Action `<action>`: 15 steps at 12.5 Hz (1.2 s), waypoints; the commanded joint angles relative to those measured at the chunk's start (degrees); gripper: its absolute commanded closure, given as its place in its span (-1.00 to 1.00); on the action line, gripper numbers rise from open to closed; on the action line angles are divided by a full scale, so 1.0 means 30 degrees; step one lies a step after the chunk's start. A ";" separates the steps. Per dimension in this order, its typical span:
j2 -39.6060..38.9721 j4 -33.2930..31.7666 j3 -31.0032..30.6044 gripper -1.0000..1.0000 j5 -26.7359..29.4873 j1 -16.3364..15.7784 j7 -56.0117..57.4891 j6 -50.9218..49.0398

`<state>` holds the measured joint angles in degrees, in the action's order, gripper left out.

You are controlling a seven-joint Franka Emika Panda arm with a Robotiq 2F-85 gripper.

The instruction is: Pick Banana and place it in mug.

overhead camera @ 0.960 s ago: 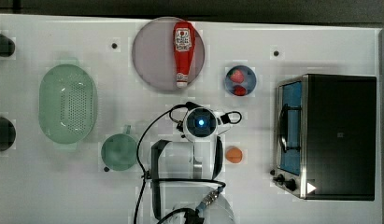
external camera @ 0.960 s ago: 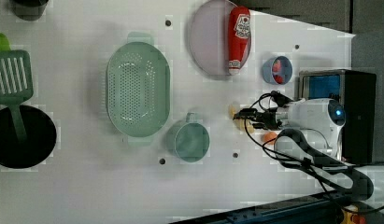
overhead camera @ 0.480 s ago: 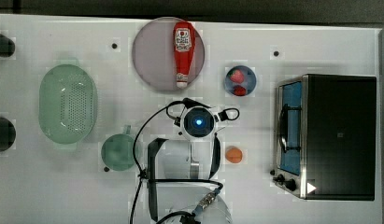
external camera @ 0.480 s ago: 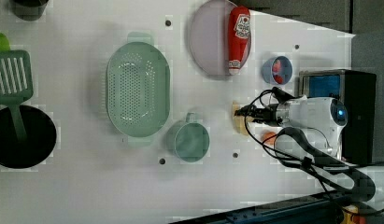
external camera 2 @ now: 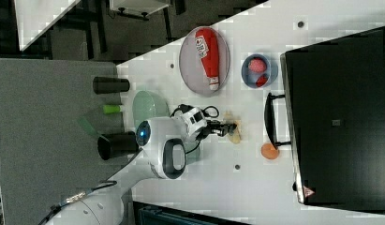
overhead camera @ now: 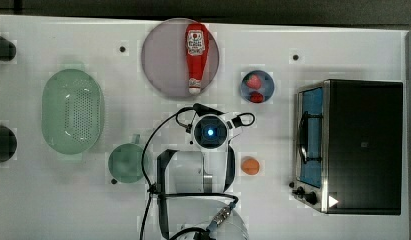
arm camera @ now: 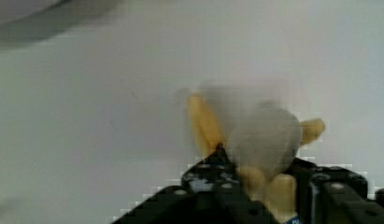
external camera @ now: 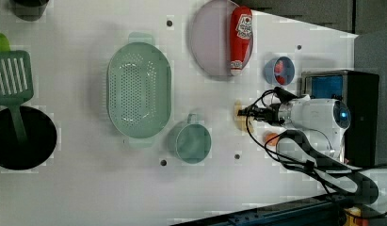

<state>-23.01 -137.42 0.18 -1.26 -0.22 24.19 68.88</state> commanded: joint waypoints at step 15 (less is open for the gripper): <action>0.9570 0.5712 -0.1475 0.28 0.2151 -0.0410 -0.2399 -1.6982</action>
<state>9.53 -119.74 -1.59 4.54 0.36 21.89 19.32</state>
